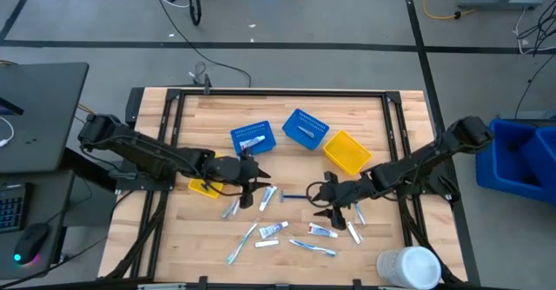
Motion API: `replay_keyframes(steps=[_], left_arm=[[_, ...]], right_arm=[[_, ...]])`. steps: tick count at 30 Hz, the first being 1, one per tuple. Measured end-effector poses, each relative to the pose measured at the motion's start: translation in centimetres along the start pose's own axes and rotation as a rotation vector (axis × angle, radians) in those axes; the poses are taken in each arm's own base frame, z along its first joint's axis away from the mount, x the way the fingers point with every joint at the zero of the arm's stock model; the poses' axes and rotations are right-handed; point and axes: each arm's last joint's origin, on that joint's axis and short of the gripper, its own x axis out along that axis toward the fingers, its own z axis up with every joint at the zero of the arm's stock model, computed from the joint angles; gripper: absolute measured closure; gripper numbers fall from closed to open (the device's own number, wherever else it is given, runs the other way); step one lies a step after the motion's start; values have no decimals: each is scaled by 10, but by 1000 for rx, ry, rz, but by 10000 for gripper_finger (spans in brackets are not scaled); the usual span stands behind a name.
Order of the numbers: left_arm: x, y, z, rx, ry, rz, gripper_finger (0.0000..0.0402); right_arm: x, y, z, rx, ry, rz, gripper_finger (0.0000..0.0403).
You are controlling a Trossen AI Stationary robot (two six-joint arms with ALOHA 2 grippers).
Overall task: Pick & Place Travel size toiletries
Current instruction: Put the blue toothbrush into the right yellow bin
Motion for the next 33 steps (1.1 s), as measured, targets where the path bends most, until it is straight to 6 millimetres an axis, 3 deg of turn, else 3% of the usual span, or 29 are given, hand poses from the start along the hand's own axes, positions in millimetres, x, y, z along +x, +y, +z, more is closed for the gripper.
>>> replay_keyframes(steps=[16,33], left_arm=[[-12,-33,-6,-16,-67,96,285],[-16,-40,-11,47,-52,125,285]], right_arm=[[-5,32,-14,-63,32,97,195],[-13,29,-22,-93,121,62,228]])
